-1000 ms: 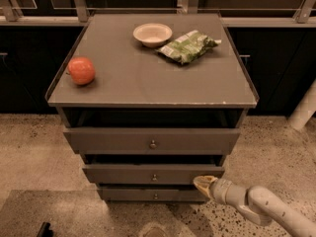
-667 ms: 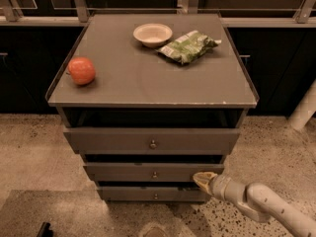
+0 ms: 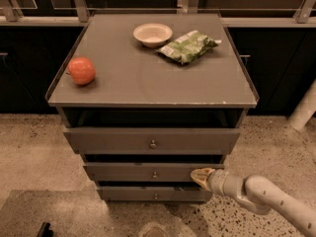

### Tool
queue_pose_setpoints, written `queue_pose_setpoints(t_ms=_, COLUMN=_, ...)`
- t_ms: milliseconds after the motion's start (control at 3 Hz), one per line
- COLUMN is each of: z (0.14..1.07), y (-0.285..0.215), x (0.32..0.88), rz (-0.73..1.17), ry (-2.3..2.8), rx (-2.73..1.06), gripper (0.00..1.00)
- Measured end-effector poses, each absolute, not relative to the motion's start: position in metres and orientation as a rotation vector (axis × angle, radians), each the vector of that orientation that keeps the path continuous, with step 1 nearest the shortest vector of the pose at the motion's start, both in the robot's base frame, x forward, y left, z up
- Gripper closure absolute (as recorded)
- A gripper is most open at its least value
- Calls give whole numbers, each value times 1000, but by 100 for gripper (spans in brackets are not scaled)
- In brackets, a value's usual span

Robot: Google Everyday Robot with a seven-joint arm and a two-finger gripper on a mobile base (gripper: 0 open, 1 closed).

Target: Close middle drawer

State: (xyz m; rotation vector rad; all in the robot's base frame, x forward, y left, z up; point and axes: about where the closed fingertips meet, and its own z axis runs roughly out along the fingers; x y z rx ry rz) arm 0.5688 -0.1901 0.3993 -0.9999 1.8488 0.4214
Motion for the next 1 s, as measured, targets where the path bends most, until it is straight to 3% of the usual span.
queue_pose_setpoints(t_ms=333, z=359, y=-197, x=501, rz=591, ry=1955, rx=-1070, gripper=100)
queue_pose_setpoints(t_ms=1000, z=354, y=-199, x=478, rz=672, ry=1958, rx=-1101, gripper=58)
